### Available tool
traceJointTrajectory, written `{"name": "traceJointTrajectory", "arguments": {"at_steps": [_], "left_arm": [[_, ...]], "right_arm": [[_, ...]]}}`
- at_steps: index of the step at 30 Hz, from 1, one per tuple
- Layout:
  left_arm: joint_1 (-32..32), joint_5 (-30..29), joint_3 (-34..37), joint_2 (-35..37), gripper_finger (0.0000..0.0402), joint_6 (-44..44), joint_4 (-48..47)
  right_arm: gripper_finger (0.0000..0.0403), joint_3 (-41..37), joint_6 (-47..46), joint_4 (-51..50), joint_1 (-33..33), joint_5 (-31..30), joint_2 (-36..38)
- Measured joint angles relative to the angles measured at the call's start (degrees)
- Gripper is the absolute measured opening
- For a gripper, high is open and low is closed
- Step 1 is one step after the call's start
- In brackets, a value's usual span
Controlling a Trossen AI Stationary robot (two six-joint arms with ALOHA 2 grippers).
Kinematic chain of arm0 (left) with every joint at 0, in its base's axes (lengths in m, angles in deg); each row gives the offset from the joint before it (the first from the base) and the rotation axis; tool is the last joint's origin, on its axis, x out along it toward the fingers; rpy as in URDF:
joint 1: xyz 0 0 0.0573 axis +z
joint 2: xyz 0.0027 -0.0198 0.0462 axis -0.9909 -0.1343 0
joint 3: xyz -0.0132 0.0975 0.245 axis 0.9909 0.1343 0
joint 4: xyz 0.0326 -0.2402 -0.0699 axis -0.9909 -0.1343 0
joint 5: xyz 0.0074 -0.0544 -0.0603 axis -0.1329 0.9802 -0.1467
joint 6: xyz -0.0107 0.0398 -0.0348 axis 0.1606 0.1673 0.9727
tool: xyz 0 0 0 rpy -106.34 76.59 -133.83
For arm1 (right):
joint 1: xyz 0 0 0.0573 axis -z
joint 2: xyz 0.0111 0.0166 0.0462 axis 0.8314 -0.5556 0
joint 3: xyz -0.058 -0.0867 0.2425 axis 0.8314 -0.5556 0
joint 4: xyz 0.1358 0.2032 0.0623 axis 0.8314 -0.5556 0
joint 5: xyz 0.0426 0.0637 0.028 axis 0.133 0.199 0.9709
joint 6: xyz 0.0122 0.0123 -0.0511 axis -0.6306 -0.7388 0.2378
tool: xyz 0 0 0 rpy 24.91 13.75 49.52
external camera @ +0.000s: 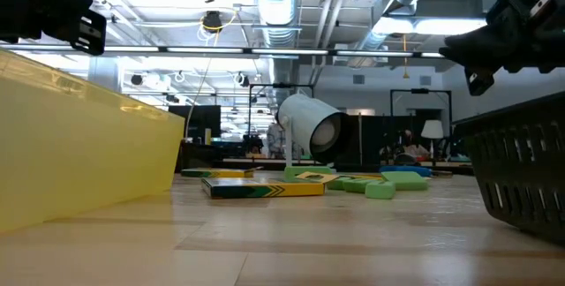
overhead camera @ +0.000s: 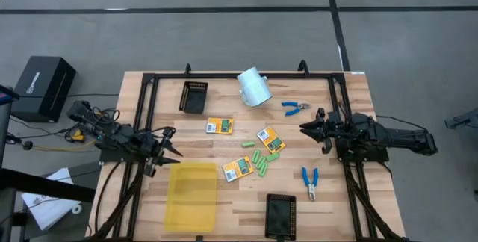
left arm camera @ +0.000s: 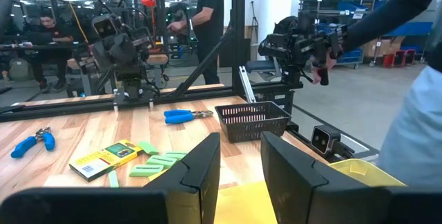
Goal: Pick & Place School Supplies
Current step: Put the blue hole puncher into the bottom black bin
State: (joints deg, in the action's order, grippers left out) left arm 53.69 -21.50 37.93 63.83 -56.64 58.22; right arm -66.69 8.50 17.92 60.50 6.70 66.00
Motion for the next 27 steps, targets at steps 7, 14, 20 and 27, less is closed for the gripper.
{"name": "traceJointTrajectory", "arguments": {"at_steps": [7, 14, 20, 27], "left_arm": [[0.0, 0.0, 0.0, 0.0, 0.0100, 0.0, 0.0], [0.0, 0.0, 0.0, 0.0, 0.0100, -0.4, 0.0], [0.0, 0.0, 0.0, 0.0, 0.0100, -8.8, 0.0], [0.0, 0.0, 0.0, 0.0, 0.0100, -9.0, 4.2]], "right_arm": [[0.0082, 0.0, 0.0, 13.2, 0.0, -0.1, 0.0], [0.0082, 0.0, -5.1, 21.3, -0.1, -0.2, 0.0], [0.0082, 0.0, -10.6, 22.9, 0.4, -0.2, 0.0], [0.0082, 0.0, -22.8, 23.4, 0.4, -6.5, 0.0]]}}
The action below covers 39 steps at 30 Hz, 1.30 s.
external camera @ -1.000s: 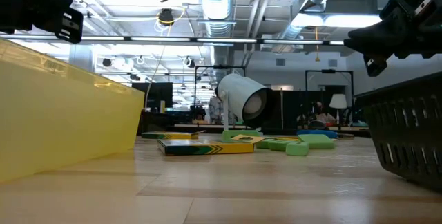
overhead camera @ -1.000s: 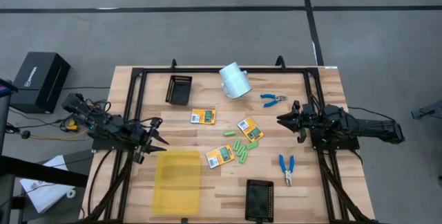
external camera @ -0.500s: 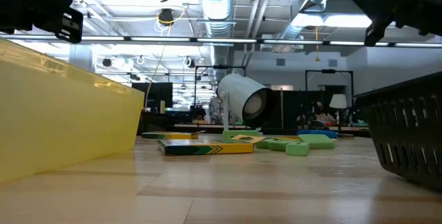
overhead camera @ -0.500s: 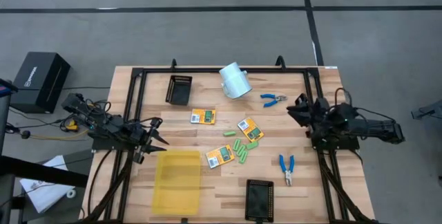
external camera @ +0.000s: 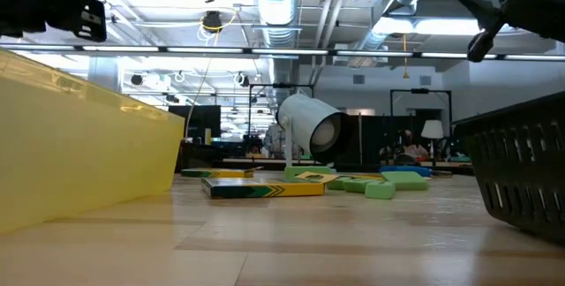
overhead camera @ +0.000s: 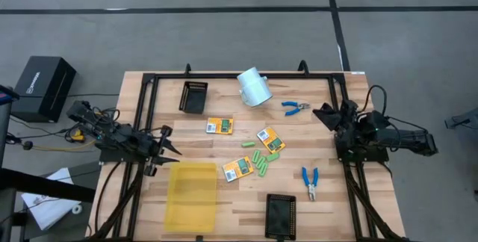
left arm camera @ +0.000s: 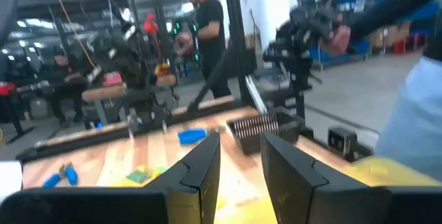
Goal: Pick & Place School Supplies
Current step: Put the blue hole puncher into the bottom black bin
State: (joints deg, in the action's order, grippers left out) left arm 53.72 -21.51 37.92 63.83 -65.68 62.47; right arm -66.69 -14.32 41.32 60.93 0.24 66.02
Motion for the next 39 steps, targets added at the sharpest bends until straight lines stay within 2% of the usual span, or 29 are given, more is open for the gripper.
{"name": "traceJointTrajectory", "arguments": {"at_steps": [5, 12, 15, 21, 22, 26, 27, 29, 31, 34, 39], "left_arm": [[0.0, 0.5, 0.0, 0.0, 0.0100, 4.7, 9.8], [0.0, 0.5, 0.0, 0.0, 0.0100, 6.4, 27.4], [0.0, 0.5, 0.0, 0.0, 0.0100, 10.6, 30.9], [0.0, 0.0, 0.0, 0.0, 0.0100, 12.8, 33.7], [0.0, -1.5, 0.0, 0.0, 0.0100, 12.8, 33.8], [0.0, -14.6, 0.0, 0.0, 0.0100, 13.5, 36.5], [0.2, -16.1, 0.0, 0.0, 0.0100, 13.7, 37.6], [0.6, -15.0, -1.1, -0.2, 0.0100, 14.8, 38.0], [1.1, -14.2, -3.7, -2.3, 0.0100, 15.8, 38.3], [2.4, -14.2, -10.0, -9.2, 0.0100, 15.1, 37.5], [5.9, -12.6, -24.4, -25.6, 0.0100, 14.3, 28.7]], "right_arm": [[0.0082, 0.0, 0.8, 2.7, 0.0, -4.5, 0.0], [0.0082, 0.1, 5.1, 7.1, 0.0, -5.8, 0.0], [0.0082, 0.2, 5.3, 6.7, 0.0, -5.8, 0.0], [0.0082, 0.2, 5.3, 5.5, 0.0, -6.1, 0.0], [0.0082, 0.2, 5.3, 5.6, 0.0, -6.6, 0.0], [0.0082, 0.2, 5.0, 7.8, 0.0, -8.2, 0.0], [0.0082, 0.2, 5.0, 8.7, 0.0, -8.2, 0.0], [0.0082, 0.4, 4.9, 11.4, 0.0, -8.2, -0.1], [0.0082, 1.7, 5.5, 12.8, 0.0, -8.2, -1.1], [0.0082, 5.9, 8.4, 12.8, 0.0, -7.1, -5.8], [0.0082, 15.8, 16.3, 12.6, 0.0, -4.5, -21.6]]}}
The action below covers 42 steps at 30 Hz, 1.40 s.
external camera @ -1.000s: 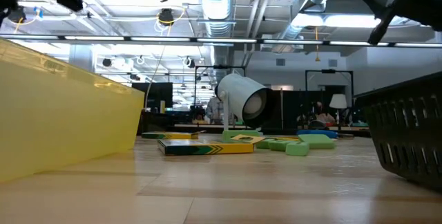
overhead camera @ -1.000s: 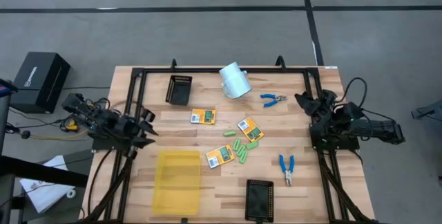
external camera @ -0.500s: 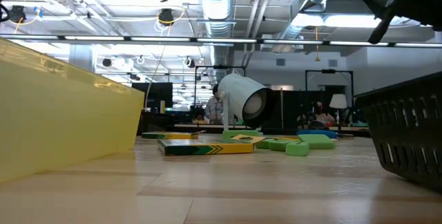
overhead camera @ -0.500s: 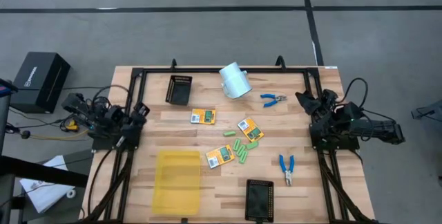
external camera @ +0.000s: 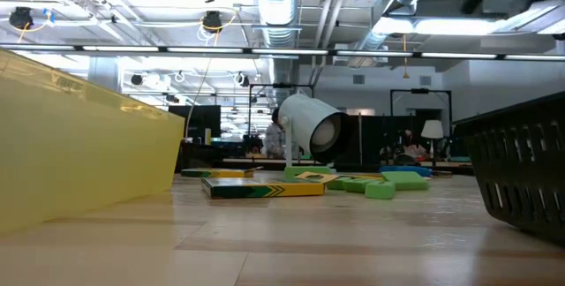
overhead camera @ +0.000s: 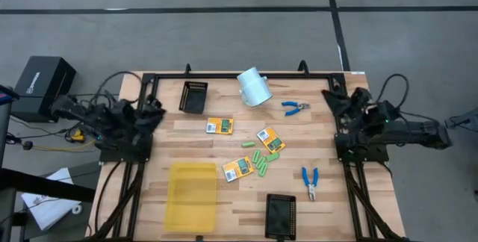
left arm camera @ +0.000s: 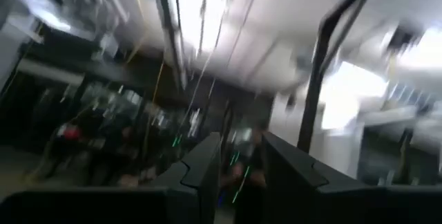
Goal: Pick & Place School Supplies
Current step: Put the blue hole puncher into the bottom black bin
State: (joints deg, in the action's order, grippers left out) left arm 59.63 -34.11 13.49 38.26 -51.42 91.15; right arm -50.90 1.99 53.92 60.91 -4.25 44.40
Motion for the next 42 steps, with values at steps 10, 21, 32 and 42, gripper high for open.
{"name": "traceJointTrajectory", "arguments": {"at_steps": [10, 21, 32, 42], "left_arm": [[15.9, 20.9, -26.8, -23.4, 0.0100, 15.9, -36.6], [28.5, 33.2, -33.0, -33.5, 0.0100, 12.5, -52.7], [34.6, 33.2, -32.9, -39.1, 0.0100, 2.5, -61.8], [42.0, 31.8, -32.9, -40.1, 0.0100, -2.4, -61.7]], "right_arm": [[0.0082, 19.8, 15.4, -4.6, 0.0, 0.4, -17.0], [0.0082, 35.9, 9.3, -51.3, 1.5, -1.9, -22.3], [0.0082, 44.4, 10.9, -89.8, 12.6, -3.6, -30.6], [0.0082, 44.5, 21.4, -96.5, 22.7, 3.5, -41.6]]}}
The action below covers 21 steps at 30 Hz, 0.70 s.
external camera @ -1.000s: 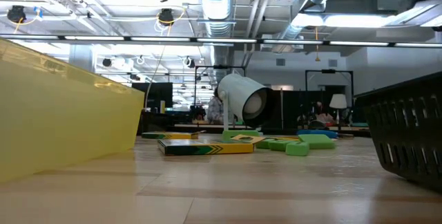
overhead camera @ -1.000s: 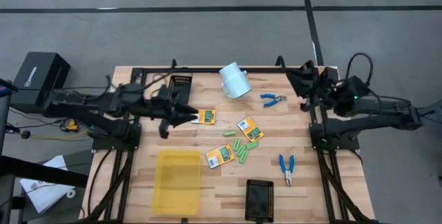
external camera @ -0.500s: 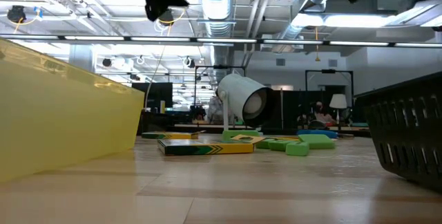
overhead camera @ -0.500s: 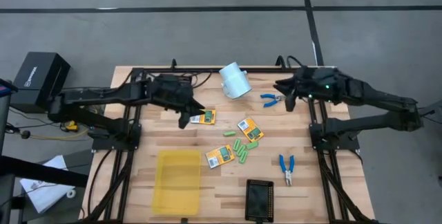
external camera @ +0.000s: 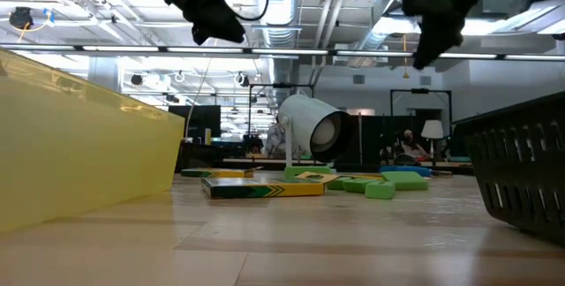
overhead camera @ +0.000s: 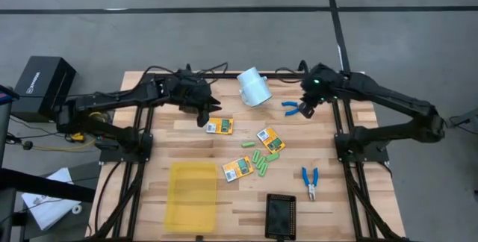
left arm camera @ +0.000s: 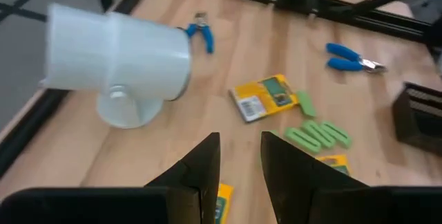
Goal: Pick & Place School Supplies
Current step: Put the blue hole puncher into the bottom black bin
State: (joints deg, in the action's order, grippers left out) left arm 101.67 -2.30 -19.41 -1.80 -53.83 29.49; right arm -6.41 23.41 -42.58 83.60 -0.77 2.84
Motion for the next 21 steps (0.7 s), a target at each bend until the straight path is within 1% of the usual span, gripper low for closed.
{"name": "traceJointTrajectory", "arguments": {"at_steps": [3, 9, 13, 17, 19, 21], "left_arm": [[1.3, -0.1, 0.0, 0.0, 0.0100, 0.0, 0.0], [1.7, -0.9, 0.0, 0.0, 0.0100, 0.0, 0.1], [2.0, -1.3, 0.8, 0.0, 0.0100, -0.2, 0.1], [2.3, -1.3, 1.2, 0.0, 0.0100, -0.1, 0.1], [2.2, -1.3, 1.2, 0.0, 0.0100, 0.0, 0.2], [2.2, -1.4, 1.2, 0.0, 0.0100, 0.0, 0.3]], "right_arm": [[0.0082, -0.1, 4.0, -1.4, 2.1, 0.2, -4.2], [0.0082, -0.1, 9.9, 0.7, 5.3, 1.7, -11.3], [0.0082, -0.1, 12.8, 3.7, 8.1, 5.4, -15.0], [0.0082, -0.1, 14.0, 7.6, 10.1, 11.4, -17.6], [0.0082, -0.1, 13.4, 10.3, 10.8, 16.5, -18.5], [0.0082, -0.1, 11.9, 13.1, 11.6, 23.3, -19.3]]}}
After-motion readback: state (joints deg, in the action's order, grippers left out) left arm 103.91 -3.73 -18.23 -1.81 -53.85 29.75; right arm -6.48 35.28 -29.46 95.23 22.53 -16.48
